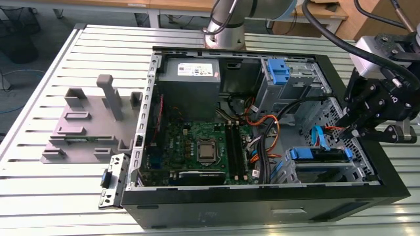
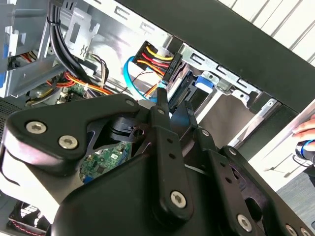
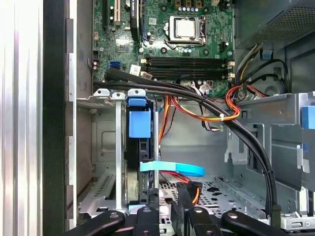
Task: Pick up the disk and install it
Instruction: 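Insert the second disk wire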
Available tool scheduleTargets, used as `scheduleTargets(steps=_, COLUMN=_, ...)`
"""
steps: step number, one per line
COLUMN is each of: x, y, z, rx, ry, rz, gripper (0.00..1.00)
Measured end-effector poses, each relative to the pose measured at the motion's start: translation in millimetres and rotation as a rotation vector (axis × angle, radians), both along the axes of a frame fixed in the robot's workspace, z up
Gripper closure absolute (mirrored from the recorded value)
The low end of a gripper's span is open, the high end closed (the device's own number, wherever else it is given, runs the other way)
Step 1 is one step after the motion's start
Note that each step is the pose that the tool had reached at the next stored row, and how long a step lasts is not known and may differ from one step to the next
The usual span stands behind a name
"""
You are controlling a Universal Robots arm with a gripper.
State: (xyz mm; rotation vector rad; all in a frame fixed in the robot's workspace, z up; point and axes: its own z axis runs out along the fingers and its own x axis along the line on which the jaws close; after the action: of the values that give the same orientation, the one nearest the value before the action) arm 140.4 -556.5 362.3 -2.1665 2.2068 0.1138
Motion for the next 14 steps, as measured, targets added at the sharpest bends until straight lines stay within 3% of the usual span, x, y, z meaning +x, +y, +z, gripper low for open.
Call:
scheduleTargets(steps=4, x=0.6, y=-0.1, z=-0.1, rx=0.0001, ry=0.0, rz=0.0, gripper=0.71)
scheduleTargets(steps=14, x=11.9, y=0.0, z=-4.6, rx=-0.0001, ry=0.0001, rz=0.0, gripper=0.71)
